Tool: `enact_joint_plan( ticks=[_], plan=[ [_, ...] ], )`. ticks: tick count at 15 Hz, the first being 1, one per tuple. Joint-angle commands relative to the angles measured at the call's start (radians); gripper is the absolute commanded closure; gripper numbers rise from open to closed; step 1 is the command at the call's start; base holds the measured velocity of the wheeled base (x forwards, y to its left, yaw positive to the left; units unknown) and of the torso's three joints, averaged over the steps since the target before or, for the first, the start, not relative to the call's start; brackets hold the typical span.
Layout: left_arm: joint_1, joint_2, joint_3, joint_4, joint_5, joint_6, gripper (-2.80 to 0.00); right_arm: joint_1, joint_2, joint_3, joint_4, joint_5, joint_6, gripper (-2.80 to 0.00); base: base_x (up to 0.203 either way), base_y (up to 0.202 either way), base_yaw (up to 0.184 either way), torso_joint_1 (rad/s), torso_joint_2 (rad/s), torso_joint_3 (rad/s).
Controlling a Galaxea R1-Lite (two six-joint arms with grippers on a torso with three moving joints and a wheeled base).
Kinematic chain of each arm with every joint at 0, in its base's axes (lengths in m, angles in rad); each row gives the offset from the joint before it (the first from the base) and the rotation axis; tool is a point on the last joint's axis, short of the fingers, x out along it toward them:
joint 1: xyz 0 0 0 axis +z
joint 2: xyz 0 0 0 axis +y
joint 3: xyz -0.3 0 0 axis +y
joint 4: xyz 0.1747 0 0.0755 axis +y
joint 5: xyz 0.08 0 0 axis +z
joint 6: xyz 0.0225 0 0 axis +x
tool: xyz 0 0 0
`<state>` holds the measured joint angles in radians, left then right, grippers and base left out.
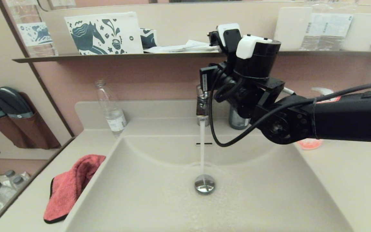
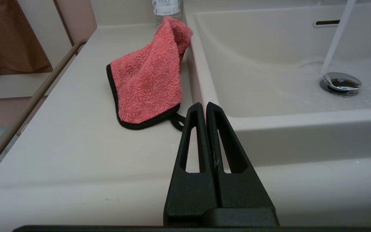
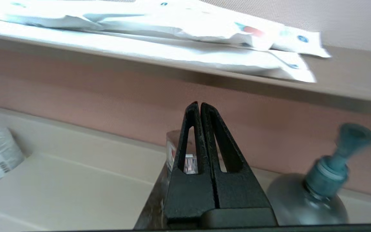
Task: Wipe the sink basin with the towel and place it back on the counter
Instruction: Turn off the faucet
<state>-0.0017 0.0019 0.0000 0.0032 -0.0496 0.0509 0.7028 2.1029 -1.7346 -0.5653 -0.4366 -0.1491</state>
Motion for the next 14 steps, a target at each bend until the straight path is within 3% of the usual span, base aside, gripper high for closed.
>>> enact_joint_plan(
  ticks=[1,7,14],
  plan=[
    [0.0,0.0,0.0,0.0,-0.001,0.0,0.0,-0.007,0.055,-0.068,0.028,-0.002,-0.001,0.0,0.0,0.0,0.0,0.0,0.0,0.0],
    [0.0,0.0,0.0,0.0,-0.001,0.001,0.0,-0.051,0.095,-0.105,0.05,-0.004,-0.013,0.0,0.0,0.0,0.0,0.0,0.0,0.0],
    [0.0,0.0,0.0,0.0,-0.001,0.001,0.0,-0.048,0.091,-0.097,0.111,0.015,-0.012,0.0,0.0,0.0,0.0,0.0,0.0,0.0]
  ],
)
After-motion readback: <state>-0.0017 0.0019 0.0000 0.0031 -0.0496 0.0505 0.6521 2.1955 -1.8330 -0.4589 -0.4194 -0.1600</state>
